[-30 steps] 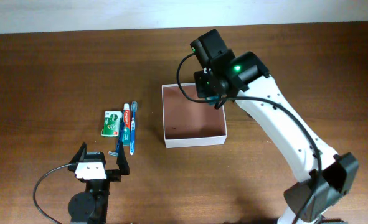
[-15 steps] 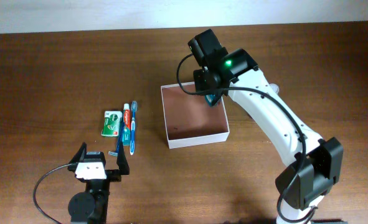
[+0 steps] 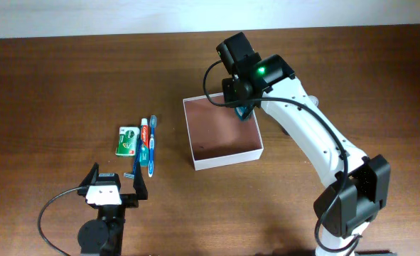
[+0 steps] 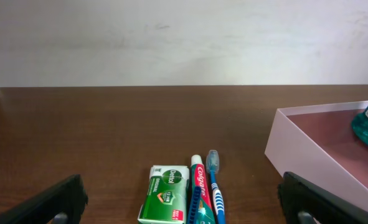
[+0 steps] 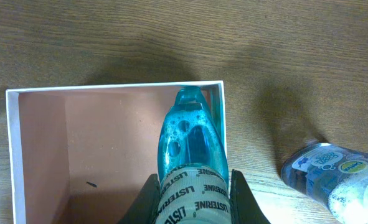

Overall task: Pack container
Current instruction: 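Lower the Listerine bottle into the box's back right corner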

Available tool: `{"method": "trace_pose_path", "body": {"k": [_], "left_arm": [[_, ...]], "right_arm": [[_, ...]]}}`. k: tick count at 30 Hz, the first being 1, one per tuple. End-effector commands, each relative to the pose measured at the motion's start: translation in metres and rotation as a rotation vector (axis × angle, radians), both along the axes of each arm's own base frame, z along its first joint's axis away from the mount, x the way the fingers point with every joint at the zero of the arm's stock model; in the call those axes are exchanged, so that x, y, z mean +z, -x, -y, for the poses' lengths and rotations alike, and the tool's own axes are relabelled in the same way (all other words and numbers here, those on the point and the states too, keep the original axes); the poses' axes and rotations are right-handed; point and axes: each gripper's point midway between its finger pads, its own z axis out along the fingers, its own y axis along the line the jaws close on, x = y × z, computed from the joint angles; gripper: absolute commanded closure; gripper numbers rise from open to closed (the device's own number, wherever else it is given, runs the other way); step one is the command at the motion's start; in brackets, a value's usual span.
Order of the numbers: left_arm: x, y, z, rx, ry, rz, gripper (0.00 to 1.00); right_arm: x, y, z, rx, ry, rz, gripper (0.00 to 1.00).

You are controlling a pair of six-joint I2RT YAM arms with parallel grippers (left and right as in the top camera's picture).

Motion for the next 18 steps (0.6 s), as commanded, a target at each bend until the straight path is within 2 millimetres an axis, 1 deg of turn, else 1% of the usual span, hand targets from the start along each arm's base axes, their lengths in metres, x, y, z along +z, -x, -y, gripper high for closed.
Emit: {"method": "trace_pose_path", "body": {"k": [1, 5, 15, 18], "left_arm": [[0.000, 0.000, -0.001, 0.006, -0.009, 0.005, 0.01], [0.000, 0.000, -0.001, 0.007, -0.009, 0.005, 0.01], [0.000, 0.000, -0.001, 0.007, -0.009, 0.005, 0.01], [0.000, 0.000, -0.001, 0.006, -0.009, 0.005, 0.01]], "right_arm": [[0.012, -0.009, 0.006, -0.026, 0.008, 0.052, 0.95], [0.005, -0.009, 0.006, -0.024, 0.011, 0.048, 0.95], [0.001, -0.010, 0.006, -0.001, 0.026, 0.050, 0.95], [-0.006, -0.009, 0.007, -0.001, 0.030, 0.041, 0.95]]}}
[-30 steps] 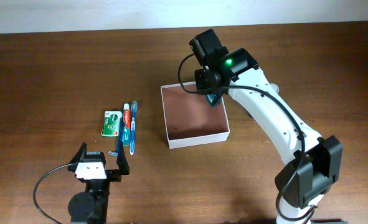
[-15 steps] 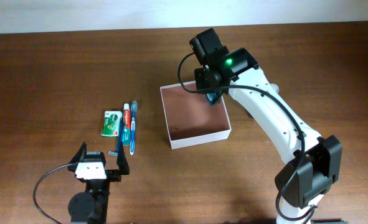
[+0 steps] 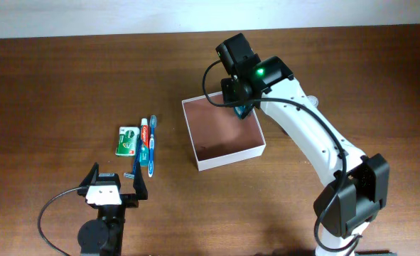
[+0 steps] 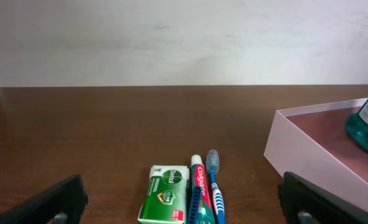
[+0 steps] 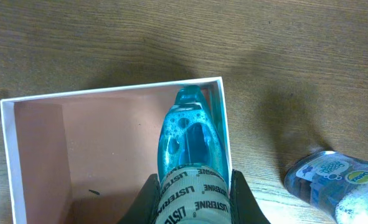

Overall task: Pack container
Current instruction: 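Lower the Listerine bottle into the box's back right corner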

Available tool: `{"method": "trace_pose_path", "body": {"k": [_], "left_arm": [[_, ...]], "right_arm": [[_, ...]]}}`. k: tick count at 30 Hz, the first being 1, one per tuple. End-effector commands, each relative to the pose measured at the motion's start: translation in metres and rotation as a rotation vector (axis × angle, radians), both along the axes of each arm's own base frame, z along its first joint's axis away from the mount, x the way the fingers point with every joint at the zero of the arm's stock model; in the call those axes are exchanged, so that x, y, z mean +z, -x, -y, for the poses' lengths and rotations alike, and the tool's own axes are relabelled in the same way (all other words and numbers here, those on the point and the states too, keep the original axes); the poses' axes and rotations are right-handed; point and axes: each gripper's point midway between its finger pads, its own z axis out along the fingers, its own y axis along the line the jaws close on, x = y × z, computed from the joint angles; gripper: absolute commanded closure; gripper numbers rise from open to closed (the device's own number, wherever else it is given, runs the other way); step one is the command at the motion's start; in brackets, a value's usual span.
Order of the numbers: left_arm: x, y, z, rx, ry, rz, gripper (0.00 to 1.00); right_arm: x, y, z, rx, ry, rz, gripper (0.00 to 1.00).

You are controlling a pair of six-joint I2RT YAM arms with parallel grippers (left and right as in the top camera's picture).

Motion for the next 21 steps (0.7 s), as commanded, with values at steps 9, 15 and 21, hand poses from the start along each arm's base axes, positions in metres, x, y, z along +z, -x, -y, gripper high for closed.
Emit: {"method": "trace_pose_path", "body": {"k": [9, 15, 21], "left_arm": [[0.000, 0.000, -0.001, 0.007, -0.009, 0.005, 0.01], [0.000, 0.000, -0.001, 0.007, -0.009, 0.005, 0.01], [0.000, 0.000, -0.001, 0.007, -0.009, 0.005, 0.01]], "right_arm": [[-0.005, -0.008, 0.008, 0.008, 0.040, 0.042, 0.95], [-0.017, -0.010, 0.009, 0.027, 0.072, 0.023, 0.95], [-0.033, -0.012, 0.008, 0.028, 0.088, -0.009, 0.94]]}}
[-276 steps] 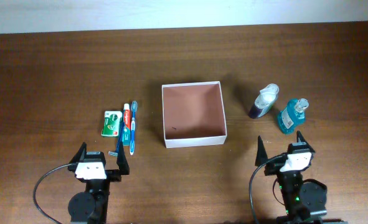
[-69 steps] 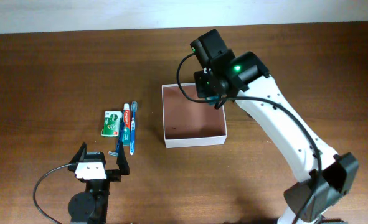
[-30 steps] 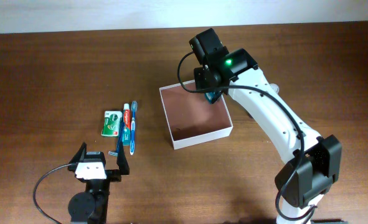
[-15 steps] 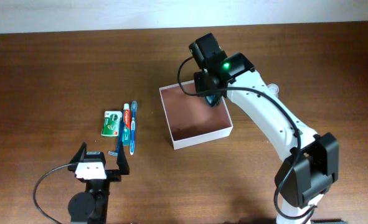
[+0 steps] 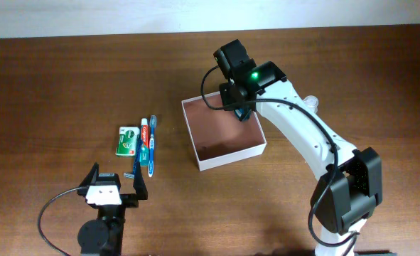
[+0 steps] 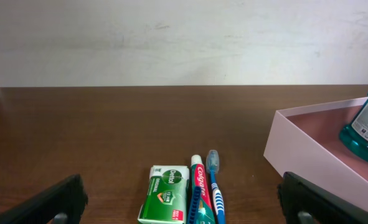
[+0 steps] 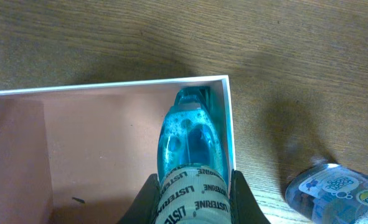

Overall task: Pack container
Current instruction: 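Lower the Listerine bottle into the box's back right corner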

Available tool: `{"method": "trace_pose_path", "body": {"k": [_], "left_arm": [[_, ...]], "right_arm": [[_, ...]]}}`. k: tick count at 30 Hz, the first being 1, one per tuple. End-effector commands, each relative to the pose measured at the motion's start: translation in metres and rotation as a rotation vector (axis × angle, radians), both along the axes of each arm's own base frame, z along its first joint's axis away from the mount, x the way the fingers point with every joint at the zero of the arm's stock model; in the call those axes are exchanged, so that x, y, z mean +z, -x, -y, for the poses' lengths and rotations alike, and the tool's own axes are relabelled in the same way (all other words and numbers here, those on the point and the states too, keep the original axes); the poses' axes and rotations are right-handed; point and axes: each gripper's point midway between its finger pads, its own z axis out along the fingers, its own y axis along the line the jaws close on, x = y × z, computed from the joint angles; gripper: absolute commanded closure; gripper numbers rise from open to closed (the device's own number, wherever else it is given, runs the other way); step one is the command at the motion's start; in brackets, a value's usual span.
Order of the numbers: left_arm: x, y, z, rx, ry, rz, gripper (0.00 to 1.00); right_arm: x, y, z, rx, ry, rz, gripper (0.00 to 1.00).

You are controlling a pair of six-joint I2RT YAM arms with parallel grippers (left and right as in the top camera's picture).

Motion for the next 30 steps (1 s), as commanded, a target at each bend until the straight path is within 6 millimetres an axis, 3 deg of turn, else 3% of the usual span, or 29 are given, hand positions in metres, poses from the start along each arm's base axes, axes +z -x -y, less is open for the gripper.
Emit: {"method": "trace_pose_path", "body": {"k": [1, 4, 5, 6, 13, 20, 24, 30], "left_arm": [[0.000, 0.000, -0.001, 0.006, -0.008, 0.005, 0.01], [0.000, 0.000, -0.001, 0.007, -0.009, 0.005, 0.01], [0.000, 0.000, -0.001, 0.007, -0.009, 0.005, 0.01], [0.000, 0.000, -0.001, 0.006, -0.009, 0.005, 0.01], [0.000, 0.000, -0.001, 0.006, -0.009, 0.005, 0.01], [0.000, 0.000, -0.001, 0.007, -0.009, 0.005, 0.01], [0.000, 0.000, -0.001, 0.007, -0.009, 0.005, 0.01], [0.000, 0.000, -0.001, 0.007, -0.009, 0.005, 0.01]], "right_arm": [[-0.009, -0.006, 0.008, -0.014, 0.047, -0.002, 0.94], [-0.009, -0.006, 0.008, -0.014, 0.046, -0.002, 0.94], [-0.009, -0.006, 0.009, -0.013, 0.047, -0.002, 0.88], [-0.009, -0.006, 0.009, -0.009, 0.050, -0.002, 0.69], [-0.007, -0.008, 0.014, -0.003, 0.085, 0.011, 0.44], [0.001, -0.003, 0.016, -0.003, 0.086, 0.009, 0.43], [0.009, 0.017, 0.027, -0.001, 0.114, -0.046, 0.43], [0.001, 0.059, 0.045, 0.012, 0.182, -0.218, 0.43]]}}
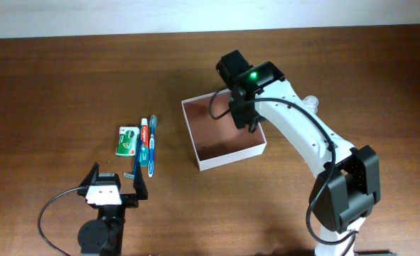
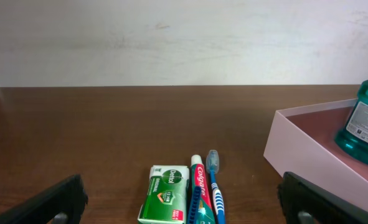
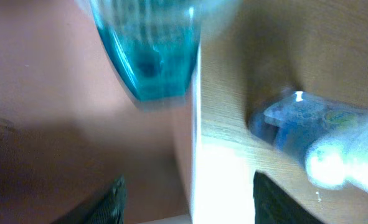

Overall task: Pack container
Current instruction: 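Lower the Listerine bottle into the box's back right corner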

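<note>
The white box with a pink-brown floor (image 1: 231,158) sits mid-table; its wall shows in the left wrist view (image 2: 308,162). A teal Listerine bottle (image 2: 361,121) stands inside it at the far right corner, blurred in the right wrist view (image 3: 146,56). My right gripper (image 1: 249,117) hangs over that corner, open (image 3: 190,199), its fingers apart and off the bottle. My left gripper (image 1: 114,186) rests open (image 2: 184,214) near the front edge, facing the toiletries.
A green Dettol soap (image 1: 127,141), a Colgate toothpaste tube (image 1: 144,139), a blue toothbrush (image 1: 153,146) and a blue razor (image 1: 134,165) lie in a row left of the box. A clear blue-white pack (image 3: 320,134) lies on the table just right of the box.
My right gripper was shut on the Listerine bottle over the box's far right corner. Now it is open and the bottle stands in the box, free of the fingers. The left arm has not moved.
My right gripper held the Listerine bottle above the box's right side. At each later moment the bottle was lower and further into the far right corner. Now it stands in the box, released. The toiletries and left arm stayed put.
</note>
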Available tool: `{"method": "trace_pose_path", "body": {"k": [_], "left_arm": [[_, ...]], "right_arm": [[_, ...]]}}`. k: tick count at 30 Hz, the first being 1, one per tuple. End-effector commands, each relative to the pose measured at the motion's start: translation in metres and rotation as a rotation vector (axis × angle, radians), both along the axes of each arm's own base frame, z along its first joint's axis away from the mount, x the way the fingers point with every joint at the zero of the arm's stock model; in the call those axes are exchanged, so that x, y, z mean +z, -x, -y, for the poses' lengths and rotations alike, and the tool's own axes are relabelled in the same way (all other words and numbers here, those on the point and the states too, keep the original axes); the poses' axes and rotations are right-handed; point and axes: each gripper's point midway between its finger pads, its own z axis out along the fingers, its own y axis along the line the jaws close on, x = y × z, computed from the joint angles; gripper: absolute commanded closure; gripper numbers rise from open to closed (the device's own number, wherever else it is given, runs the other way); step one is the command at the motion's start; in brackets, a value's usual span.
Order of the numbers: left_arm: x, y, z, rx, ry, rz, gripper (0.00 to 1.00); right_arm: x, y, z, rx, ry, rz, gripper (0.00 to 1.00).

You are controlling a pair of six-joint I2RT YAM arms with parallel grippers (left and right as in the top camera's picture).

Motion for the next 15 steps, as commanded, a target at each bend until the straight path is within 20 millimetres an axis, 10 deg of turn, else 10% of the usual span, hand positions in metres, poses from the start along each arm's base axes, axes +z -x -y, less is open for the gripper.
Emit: {"method": "trace_pose_path", "body": {"k": [1, 11, 12, 13, 15], "left_arm": [[0.000, 0.000, -0.001, 0.006, -0.008, 0.005, 0.01], [0.000, 0.000, -0.001, 0.006, -0.009, 0.005, 0.01], [0.000, 0.000, -0.001, 0.007, -0.009, 0.005, 0.01], [0.000, 0.000, -0.001, 0.007, -0.009, 0.005, 0.01], [0.000, 0.000, -0.001, 0.007, -0.009, 0.005, 0.01]], "right_arm": [[0.021, 0.007, 0.008, -0.013, -0.002, 0.014, 0.43], [0.018, 0.021, 0.004, 0.040, -0.029, -0.062, 0.49], [0.018, 0.021, 0.003, 0.040, -0.030, -0.062, 0.55], [0.018, 0.021, 0.004, 0.040, -0.029, -0.062, 0.90], [0.018, 0.021, 0.003, 0.040, -0.030, -0.062, 0.96]]}}
